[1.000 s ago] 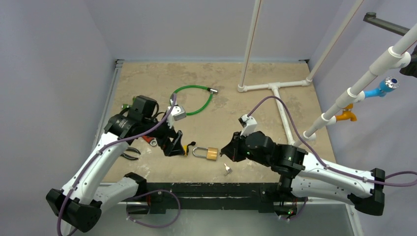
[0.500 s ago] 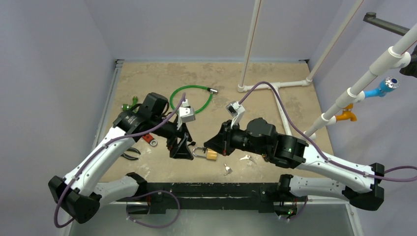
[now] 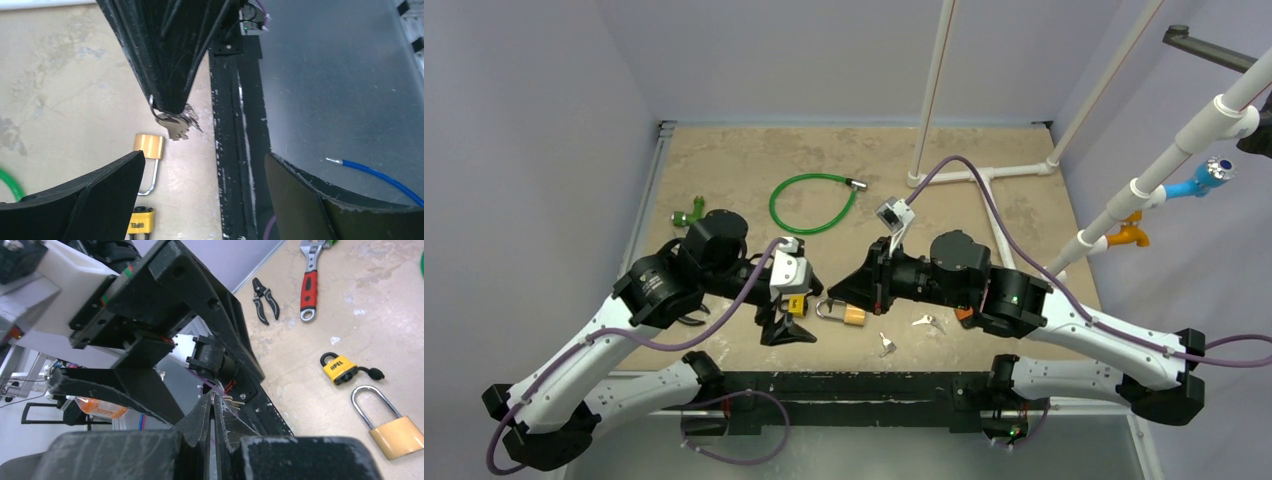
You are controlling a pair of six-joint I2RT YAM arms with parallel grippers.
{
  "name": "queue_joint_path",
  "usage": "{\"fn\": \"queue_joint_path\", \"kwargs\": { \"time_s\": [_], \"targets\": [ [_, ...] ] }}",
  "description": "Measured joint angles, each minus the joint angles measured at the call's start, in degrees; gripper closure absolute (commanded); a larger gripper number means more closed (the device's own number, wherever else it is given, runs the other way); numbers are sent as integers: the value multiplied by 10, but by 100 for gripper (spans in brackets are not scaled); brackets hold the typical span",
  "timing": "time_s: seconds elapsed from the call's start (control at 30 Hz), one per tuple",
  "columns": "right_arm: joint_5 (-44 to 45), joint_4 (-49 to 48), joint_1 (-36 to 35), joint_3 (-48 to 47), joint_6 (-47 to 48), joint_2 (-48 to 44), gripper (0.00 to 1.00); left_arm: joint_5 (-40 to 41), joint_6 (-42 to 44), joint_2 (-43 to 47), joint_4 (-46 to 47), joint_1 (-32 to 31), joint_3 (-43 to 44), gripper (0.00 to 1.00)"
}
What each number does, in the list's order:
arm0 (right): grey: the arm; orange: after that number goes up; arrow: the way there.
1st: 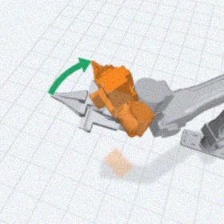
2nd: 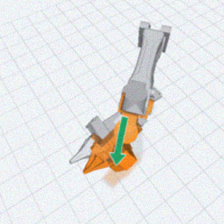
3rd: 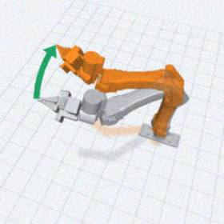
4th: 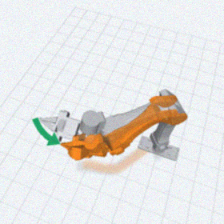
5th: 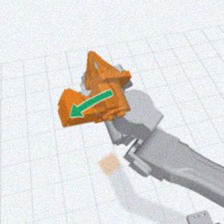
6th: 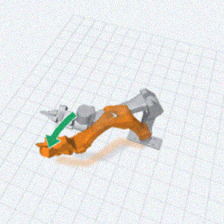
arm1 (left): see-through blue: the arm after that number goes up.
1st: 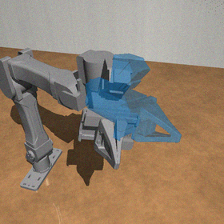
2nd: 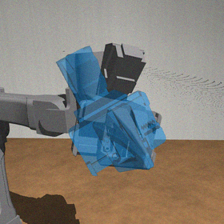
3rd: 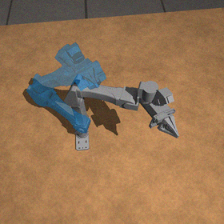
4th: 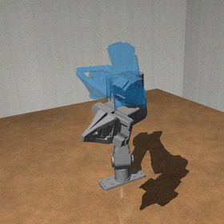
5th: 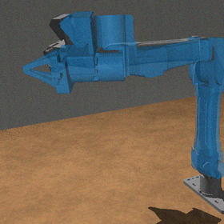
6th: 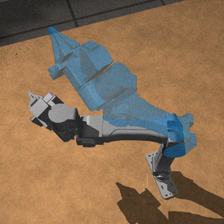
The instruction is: Unlock with the key
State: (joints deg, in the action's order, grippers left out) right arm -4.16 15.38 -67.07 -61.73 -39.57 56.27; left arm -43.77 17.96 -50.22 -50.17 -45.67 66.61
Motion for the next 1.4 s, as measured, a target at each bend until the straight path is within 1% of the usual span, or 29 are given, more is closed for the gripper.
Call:
{"fn": "queue_joint_path", "kwargs": {
  "time_s": [0.07, 0.27, 0.33, 0.47, 0.5, 0.57, 0.63, 0.67, 0.7, 0.73, 0.93, 1.07, 1.4],
  "targets": [
    [-3, -4, 0, -7, 4, 1, 100, 24, 2, -1, 17, -12, -1, 14],
    [-15, -13, 0, -12, 10, 3, 100, 72, -5, -2, 71, -14, -9, 27],
    [-16, -16, 0, -12, 10, 3, 100, 76, -10, -2, 84, -14, -9, 33],
    [-20, -27, 0, -12, 10, 4, 100, 76, -20, -3, 101, -15, -9, 49],
    [-21, -29, 0, -12, 10, 4, 100, 75, -21, -4, 102, -17, -9, 55],
    [-21, -31, 0, -12, 10, 4, 100, 70, -20, -6, 102, -21, -9, 60],
    [-21, -33, 0, -12, 10, 4, 100, 63, -19, -7, 102, -24, -9, 72],
    [-21, -33, 0, -12, 10, 4, 100, 59, -19, -7, 102, -26, -9, 85],
    [-21, -33, 0, -12, 10, 4, 100, 55, -19, -7, 102, -28, -9, 91],
    [-20, -33, 0, -12, 10, 4, 100, 52, -21, -7, 101, -30, -8, 94],
    [-7, -30, 0, -12, 17, 2, 100, 52, -19, -7, 85, -35, 0, 96],
    [4, -22, -1, -12, 23, -2, 100, 62, -19, -2, 76, -35, 2, 100],
    [17, 8, -1, -12, 38, -11, 100, 110, -19, 17, 48, -35, 18, 100]
  ]
}}
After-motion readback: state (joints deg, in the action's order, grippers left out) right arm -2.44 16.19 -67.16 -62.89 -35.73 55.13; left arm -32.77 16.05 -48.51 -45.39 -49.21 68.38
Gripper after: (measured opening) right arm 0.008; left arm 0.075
